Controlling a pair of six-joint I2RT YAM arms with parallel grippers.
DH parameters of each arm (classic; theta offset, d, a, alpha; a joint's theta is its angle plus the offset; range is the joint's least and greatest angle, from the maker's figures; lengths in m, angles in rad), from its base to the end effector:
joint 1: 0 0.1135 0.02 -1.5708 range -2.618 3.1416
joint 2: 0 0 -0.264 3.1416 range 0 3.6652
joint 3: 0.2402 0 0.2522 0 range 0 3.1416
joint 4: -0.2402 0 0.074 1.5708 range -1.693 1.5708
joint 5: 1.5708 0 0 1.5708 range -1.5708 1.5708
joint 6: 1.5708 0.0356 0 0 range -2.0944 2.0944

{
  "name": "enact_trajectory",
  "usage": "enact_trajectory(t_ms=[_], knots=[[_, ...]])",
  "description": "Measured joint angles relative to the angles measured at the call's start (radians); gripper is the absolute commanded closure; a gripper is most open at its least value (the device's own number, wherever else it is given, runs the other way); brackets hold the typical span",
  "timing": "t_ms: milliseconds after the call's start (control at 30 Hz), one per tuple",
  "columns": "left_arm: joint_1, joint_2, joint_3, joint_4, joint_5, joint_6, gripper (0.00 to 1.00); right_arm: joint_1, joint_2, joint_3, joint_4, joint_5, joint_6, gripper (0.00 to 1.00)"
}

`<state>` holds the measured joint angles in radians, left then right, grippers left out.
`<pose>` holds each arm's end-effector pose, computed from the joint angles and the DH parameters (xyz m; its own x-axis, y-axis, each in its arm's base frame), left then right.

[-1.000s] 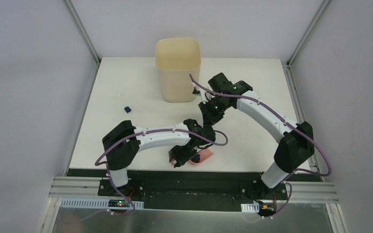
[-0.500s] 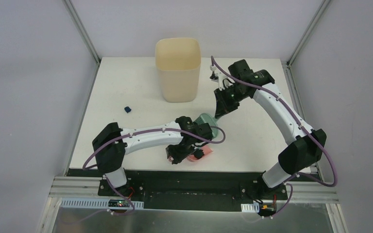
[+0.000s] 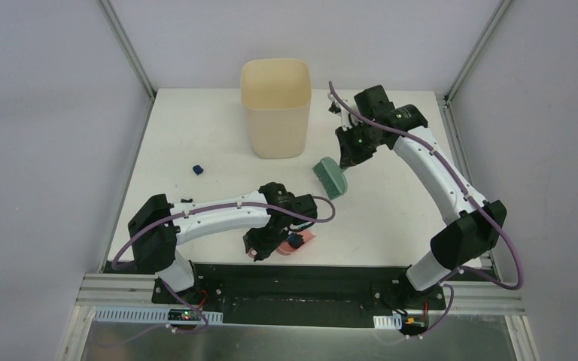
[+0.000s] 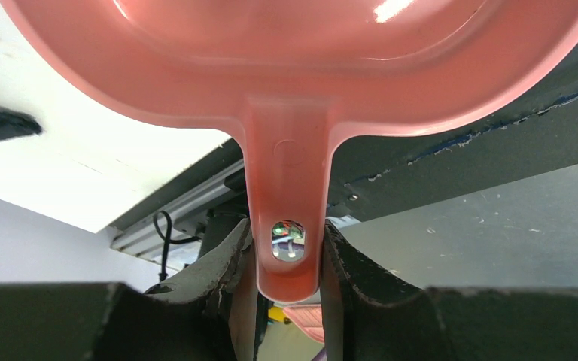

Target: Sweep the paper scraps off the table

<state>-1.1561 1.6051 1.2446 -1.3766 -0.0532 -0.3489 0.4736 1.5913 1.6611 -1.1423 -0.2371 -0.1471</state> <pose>0.1070 -0.2384 0.2390 -0.6871 0.7134 0.1376 0.7264 0.6791 0.1059 0.2787 0.1522 0.3590 -0.6937 -0.5156 -0.5030 -0.6519 0.7463 0.1340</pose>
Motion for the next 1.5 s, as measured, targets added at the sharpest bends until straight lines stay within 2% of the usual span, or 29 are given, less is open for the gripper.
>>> enact_trajectory(t_ms=[300,567,833,1100,1300,1500], knots=[[0.000,0.043,-0.025,-0.045,0.010,-0.038,0.82,0.065,0.060,-0.023,0.052,0.127,0.016,1.00],[0.004,0.104,-0.018,-0.043,0.013,-0.035,0.82,0.126,0.141,-0.038,0.053,0.166,0.029,1.00],[0.020,0.200,0.005,0.002,0.027,-0.023,0.83,0.146,0.157,-0.053,0.041,-0.033,0.051,1.00],[0.026,0.209,0.024,0.016,0.024,-0.008,0.79,0.152,0.143,-0.114,0.031,-0.220,0.057,1.00],[0.026,0.206,0.012,0.056,-0.031,-0.014,0.79,0.151,0.098,-0.121,0.032,-0.208,0.055,1.00],[0.025,0.145,-0.113,0.184,-0.097,-0.056,0.80,0.147,0.058,-0.121,0.042,-0.109,0.051,1.00]])
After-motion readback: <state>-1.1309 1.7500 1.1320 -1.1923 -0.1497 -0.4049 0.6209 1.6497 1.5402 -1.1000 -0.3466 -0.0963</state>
